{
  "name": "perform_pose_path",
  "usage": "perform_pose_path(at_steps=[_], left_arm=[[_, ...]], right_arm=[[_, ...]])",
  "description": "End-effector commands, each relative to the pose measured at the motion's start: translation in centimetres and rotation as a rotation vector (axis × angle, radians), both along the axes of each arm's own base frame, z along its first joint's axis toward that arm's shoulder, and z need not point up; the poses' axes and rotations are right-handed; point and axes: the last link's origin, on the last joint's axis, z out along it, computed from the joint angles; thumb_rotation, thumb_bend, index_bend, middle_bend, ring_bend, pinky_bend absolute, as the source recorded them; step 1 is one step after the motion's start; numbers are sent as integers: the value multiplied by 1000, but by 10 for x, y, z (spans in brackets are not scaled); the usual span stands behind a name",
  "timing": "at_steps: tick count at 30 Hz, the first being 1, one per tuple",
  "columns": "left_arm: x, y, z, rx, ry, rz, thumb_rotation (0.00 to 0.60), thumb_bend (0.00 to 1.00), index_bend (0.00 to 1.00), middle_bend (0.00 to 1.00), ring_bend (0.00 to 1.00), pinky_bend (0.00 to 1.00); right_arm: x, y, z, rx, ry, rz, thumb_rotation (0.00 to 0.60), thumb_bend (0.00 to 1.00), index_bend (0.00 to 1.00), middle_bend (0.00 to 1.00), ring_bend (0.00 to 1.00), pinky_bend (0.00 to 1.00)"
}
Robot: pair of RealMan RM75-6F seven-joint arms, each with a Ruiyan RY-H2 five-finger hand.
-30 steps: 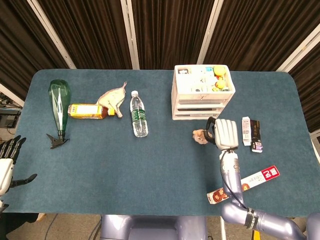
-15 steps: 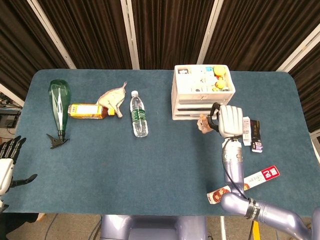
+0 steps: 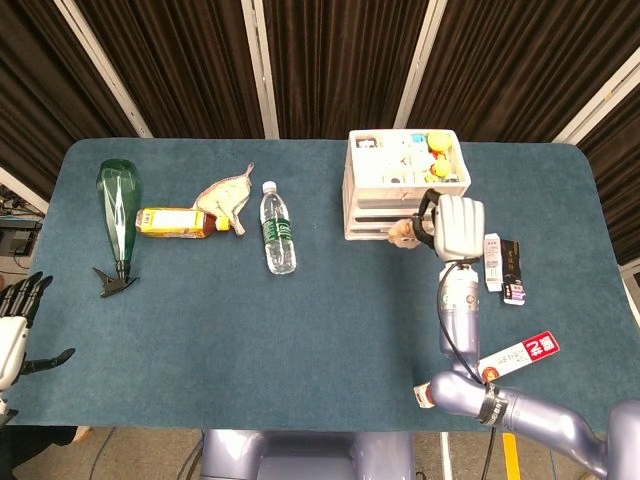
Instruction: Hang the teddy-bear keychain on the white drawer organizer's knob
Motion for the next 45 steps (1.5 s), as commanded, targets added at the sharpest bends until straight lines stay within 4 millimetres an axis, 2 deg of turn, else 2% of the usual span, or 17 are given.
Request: perform_pose_path(at_steps=[1, 15, 26, 45], left_arm=[[0, 0, 0, 0, -1, 1, 600, 0, 0, 0, 0, 0], [0, 0, -1, -7, -5, 8, 600, 0, 0, 0, 0, 0], [0, 0, -1, -14, -9, 11, 600, 0, 0, 0, 0, 0], [1, -2, 0, -15, -13, 2, 600, 0, 0, 0, 0, 0]], right_arm=[[3, -3, 0, -5, 1, -2, 600, 368, 631, 1000, 1000, 968], [21, -17, 9, -65, -34, 19, 600, 368, 631, 1000, 1000, 967], [34, -20, 11, -69, -45, 36, 600, 368, 631, 1000, 1000, 967], [36, -16, 1, -49, -47, 34, 600, 368, 631, 1000, 1000, 967]])
